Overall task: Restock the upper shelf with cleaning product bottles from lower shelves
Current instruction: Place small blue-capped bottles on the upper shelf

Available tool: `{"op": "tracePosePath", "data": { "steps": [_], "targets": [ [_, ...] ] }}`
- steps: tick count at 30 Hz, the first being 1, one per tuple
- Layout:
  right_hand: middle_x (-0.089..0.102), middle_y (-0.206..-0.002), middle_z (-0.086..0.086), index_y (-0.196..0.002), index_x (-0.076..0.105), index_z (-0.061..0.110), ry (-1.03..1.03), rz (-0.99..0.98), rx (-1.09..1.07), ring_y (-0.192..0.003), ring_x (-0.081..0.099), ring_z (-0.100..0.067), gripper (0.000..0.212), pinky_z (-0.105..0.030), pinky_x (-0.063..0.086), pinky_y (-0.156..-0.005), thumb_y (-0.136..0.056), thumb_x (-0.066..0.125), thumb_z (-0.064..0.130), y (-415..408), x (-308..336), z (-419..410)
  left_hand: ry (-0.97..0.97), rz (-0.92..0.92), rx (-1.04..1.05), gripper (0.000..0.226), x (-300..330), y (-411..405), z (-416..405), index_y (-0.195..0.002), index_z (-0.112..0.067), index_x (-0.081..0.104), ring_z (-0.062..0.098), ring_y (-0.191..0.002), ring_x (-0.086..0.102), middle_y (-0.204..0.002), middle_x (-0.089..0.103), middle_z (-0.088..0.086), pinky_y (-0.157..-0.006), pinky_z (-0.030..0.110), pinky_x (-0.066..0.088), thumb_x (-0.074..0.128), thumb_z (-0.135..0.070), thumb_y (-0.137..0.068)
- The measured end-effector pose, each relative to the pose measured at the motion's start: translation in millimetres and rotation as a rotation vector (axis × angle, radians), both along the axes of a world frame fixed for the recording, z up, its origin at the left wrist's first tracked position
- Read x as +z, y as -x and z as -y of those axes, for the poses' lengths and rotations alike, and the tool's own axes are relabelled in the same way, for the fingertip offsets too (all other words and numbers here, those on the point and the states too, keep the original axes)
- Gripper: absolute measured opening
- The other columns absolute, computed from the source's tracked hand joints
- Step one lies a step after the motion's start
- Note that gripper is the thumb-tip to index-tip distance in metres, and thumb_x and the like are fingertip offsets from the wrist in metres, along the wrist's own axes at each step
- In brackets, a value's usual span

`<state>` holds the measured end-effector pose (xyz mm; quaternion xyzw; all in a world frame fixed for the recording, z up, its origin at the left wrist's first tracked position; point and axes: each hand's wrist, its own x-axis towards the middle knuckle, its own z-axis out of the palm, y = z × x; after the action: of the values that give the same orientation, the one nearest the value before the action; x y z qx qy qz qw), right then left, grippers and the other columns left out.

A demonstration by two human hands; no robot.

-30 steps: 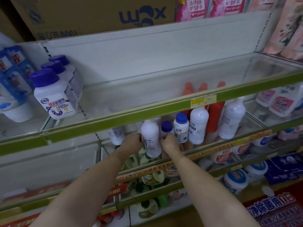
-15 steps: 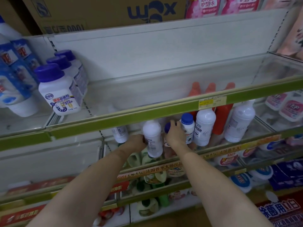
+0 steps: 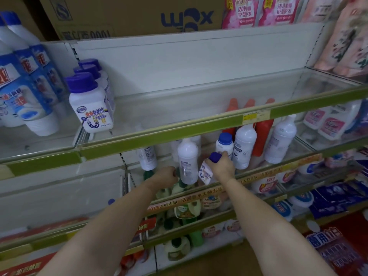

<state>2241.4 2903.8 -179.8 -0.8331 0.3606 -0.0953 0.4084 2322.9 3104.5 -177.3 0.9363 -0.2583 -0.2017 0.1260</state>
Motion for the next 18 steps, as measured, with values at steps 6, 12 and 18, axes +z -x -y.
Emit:
{"op": "tracePosePath", "data": {
  "steps": [6, 12, 18],
  "targets": [
    [0.058, -0.129, -0.015, -0.134, 0.048, 0.015, -0.122, 0.013, -0.047, -0.116, 0.057, -0.036, 0.061, -0.037, 0.046, -0.093, -0.087, 0.073, 0.046, 29, 15, -43, 0.059, -0.081, -0.053, 0.011, 3, 21, -21, -0.084, -0.019, 0.053, 0.02, -0.081, 0.061, -0.086, 0.06, 0.002, -0.073, 0.034, 0.053, 0.056, -0.02, -0.095],
    [0.064, -0.113, -0.004, -0.108, 0.054, 0.02, -0.287, 0.002, 0.014, -0.093, 0.066, -0.025, 0.049, -0.041, 0.06, -0.078, -0.077, 0.08, 0.049, 42, 23, -100, 0.259, -0.195, 0.01, 0.015, 1, 33, -76, -0.105, -0.019, 0.056, 0.017, -0.09, 0.058, -0.097, 0.059, -0.001, -0.067, 0.023, 0.042, 0.064, -0.02, -0.093],
    [0.069, -0.092, -0.01, -0.124, 0.05, 0.016, -0.426, -0.014, 0.155, -0.046, 0.054, -0.014, 0.058, -0.026, 0.044, -0.042, -0.082, 0.079, 0.045, 59, 41, -159, 0.342, -0.6, -0.018, 0.064, 17, 48, -131, -0.134, -0.028, 0.041, 0.018, -0.111, 0.057, -0.124, 0.056, -0.003, -0.079, 0.029, 0.048, 0.079, -0.023, -0.082]
  ]
}}
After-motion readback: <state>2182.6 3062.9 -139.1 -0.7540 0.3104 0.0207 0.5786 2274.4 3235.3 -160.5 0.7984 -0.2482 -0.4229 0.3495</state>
